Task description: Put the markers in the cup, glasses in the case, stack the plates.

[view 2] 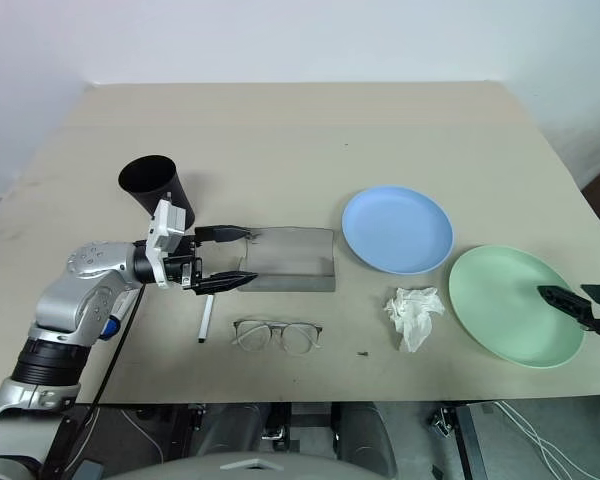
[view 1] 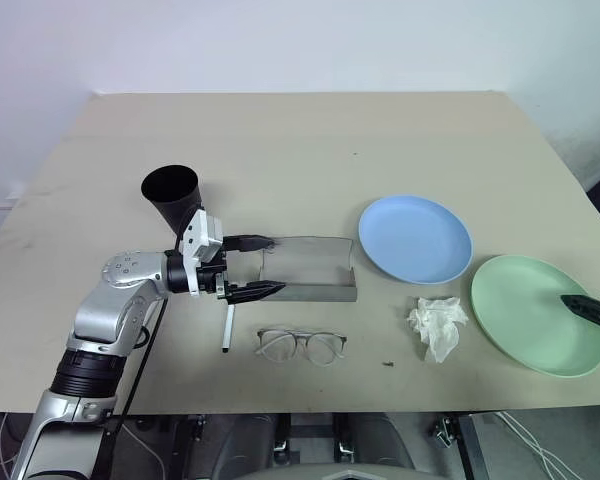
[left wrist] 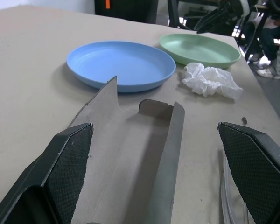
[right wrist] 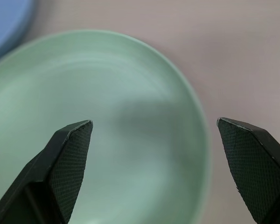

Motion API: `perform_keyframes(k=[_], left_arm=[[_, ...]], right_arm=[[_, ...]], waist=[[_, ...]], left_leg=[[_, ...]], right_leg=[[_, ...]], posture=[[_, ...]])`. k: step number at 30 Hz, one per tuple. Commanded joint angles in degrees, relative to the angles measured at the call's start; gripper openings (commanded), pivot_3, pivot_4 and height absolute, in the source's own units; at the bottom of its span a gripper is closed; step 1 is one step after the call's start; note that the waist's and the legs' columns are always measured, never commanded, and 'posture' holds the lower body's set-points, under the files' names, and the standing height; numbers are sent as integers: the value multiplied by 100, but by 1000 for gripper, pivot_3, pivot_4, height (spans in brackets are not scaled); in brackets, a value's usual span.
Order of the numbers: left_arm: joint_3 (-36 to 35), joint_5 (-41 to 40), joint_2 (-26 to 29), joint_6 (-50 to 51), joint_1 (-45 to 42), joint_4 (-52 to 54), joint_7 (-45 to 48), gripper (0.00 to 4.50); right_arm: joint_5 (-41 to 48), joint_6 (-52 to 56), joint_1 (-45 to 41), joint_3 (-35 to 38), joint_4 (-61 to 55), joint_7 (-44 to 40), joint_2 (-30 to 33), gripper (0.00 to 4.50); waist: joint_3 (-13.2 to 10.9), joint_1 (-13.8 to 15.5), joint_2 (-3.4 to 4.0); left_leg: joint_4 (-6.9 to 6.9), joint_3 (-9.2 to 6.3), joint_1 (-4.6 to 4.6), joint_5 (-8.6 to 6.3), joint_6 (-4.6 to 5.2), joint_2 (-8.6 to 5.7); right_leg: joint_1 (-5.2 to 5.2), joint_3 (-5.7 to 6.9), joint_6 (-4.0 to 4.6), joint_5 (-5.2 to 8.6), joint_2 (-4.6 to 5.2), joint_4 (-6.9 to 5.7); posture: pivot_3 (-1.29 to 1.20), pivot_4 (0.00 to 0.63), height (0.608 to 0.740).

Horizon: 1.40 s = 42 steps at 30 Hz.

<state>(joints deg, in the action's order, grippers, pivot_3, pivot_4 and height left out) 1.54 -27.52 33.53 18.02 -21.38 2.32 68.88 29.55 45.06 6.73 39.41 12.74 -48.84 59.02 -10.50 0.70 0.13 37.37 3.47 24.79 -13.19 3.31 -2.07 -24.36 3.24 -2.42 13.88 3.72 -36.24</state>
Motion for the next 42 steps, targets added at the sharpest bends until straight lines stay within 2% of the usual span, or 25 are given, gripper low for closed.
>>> perform_keyframes(k=[1,8,11,22,30,34,36,42], left_arm=[[20,87,69,-161,-22,-24,74,4487],[10,179,18,-235,-99,-170,96,4487],[3,219,25,-243,-143,-232,113,4500],[3,328,98,-304,-205,-435,220,4500],[-30,262,113,-99,-336,-456,289,4500],[-73,263,166,-82,-396,-496,309,4500],[-117,234,169,-72,-427,-497,273,4500],[-160,172,198,52,-405,-364,172,4500]], right_arm=[[-136,-188,34,185,265,-44,128,4500],[-252,-264,68,-82,388,-174,32,4500],[-346,-399,132,-236,272,-202,-13,3934],[-304,-436,183,21,60,-441,153,83],[230,187,96,631,-155,-1030,491,31],[494,446,-301,896,-227,-912,526,31],[643,597,-769,845,-358,-623,487,31],[799,973,-2461,-152,-485,43,369,31]], waist=[[1,-1,2],[3,2,5],[3,2,6],[5,2,8],[5,8,9],[6,-6,13],[6,-26,14],[8,-44,18]], left_leg=[[0,0,0,0,0,0],[1,1,0,7,11,0],[1,1,0,7,12,0],[0,1,0,7,12,0],[0,0,0,3,6,0],[-2,1,0,2,5,0],[-1,3,0,3,5,0],[-2,3,-2,4,7,3]], right_leg=[[0,0,0,0,0,0],[0,0,0,0,0,0],[0,0,-1,0,0,0],[0,0,-2,0,0,0],[1,0,-2,0,1,1],[1,0,-2,1,1,4],[-1,-2,-2,0,1,4],[-5,-1,-3,-1,0,0]], posture=[[0,150,740],[0,150,740],[0,150,740],[0,150,740],[0,150,740],[0,150,740],[0,150,740],[0,150,740]])
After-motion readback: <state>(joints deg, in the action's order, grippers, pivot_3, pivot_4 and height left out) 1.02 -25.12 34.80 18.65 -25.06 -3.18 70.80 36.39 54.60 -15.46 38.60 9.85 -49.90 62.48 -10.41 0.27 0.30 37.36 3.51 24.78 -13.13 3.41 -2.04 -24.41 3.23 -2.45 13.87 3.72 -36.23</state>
